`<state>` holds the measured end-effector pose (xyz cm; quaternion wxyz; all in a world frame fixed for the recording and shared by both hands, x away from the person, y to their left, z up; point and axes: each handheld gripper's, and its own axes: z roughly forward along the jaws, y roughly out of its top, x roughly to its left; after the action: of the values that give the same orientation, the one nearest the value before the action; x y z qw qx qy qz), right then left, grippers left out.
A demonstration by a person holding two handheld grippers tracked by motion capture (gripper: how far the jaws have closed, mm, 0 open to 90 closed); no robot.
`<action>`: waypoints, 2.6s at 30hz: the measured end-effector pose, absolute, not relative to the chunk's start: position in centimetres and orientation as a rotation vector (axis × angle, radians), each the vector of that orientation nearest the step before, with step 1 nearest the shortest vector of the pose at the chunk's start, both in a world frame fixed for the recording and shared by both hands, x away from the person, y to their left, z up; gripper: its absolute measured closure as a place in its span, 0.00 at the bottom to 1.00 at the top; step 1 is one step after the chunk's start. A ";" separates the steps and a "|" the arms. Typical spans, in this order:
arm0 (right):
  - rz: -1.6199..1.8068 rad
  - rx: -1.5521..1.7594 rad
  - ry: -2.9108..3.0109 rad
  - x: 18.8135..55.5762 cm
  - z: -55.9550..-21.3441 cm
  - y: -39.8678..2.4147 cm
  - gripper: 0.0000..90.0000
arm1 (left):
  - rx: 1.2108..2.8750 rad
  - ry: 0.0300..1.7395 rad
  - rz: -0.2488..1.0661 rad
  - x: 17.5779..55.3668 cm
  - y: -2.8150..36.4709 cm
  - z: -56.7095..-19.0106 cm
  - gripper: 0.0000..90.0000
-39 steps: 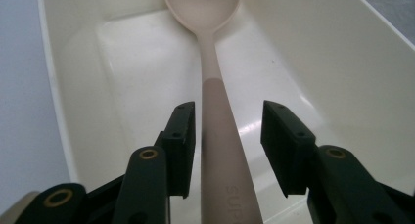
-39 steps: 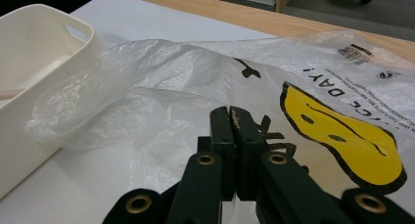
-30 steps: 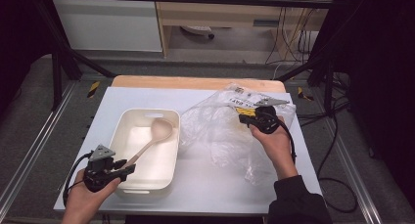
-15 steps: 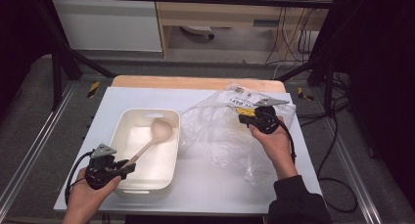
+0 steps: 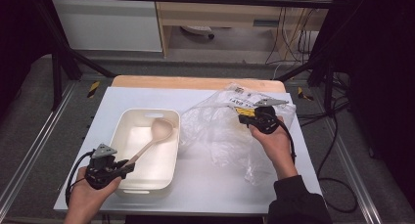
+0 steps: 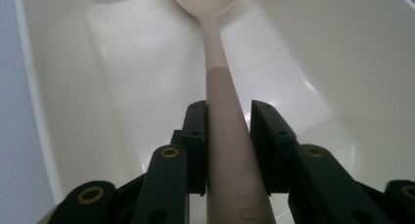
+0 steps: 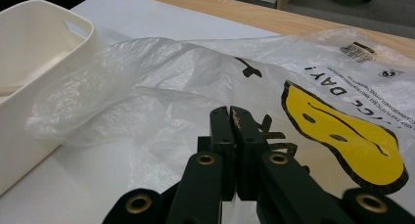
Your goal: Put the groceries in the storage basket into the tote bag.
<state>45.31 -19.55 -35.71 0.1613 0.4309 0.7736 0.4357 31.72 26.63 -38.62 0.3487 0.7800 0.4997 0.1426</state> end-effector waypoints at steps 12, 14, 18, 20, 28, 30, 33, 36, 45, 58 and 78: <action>1.239 1.231 2.212 45.3 -35.7 -19.5 1.00 | 1.974 1.243 0.425 30.8 26.8 -37.5 0.77; 1.242 1.228 2.208 45.3 -35.7 -19.5 1.00 | 1.964 1.221 0.425 30.6 26.8 -37.1 0.77; 1.243 1.226 2.209 45.3 -35.7 -19.5 1.00 | 1.939 1.202 0.414 30.5 26.8 -36.2 0.77; 1.245 1.224 2.208 45.3 -35.7 -19.5 1.00 | 1.918 1.192 0.408 30.4 26.6 -35.8 0.77; 1.248 1.217 2.204 45.3 -35.7 -19.5 1.00 | 1.911 1.111 0.418 29.8 25.3 -33.9 0.77; 1.245 1.222 2.203 45.3 -35.7 -19.5 1.00 | 1.917 1.089 0.414 29.6 24.8 -33.6 0.77; 1.241 1.213 2.205 45.4 -35.8 -19.3 1.00 | 1.932 1.059 0.415 29.3 24.2 -33.1 0.77; 1.240 1.221 2.206 45.5 -35.7 -19.2 1.00 | 1.926 1.037 0.385 29.2 23.7 -32.6 0.77; 1.219 1.220 2.212 45.8 -35.0 -18.7 1.00 | 1.950 0.995 0.356 29.3 23.1 -32.0 0.77; 1.202 1.230 2.216 46.4 -34.2 -18.9 1.00 | 1.963 0.991 0.329 29.7 23.0 -31.4 0.77; 1.193 1.266 2.203 47.8 -33.4 -19.7 1.00 | 2.137 0.896 0.223 30.1 18.6 -31.5 0.77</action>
<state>47.77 -19.71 -33.39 0.1665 0.4448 0.7739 0.4190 30.07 18.62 -31.55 0.3957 0.8430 0.3536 0.0878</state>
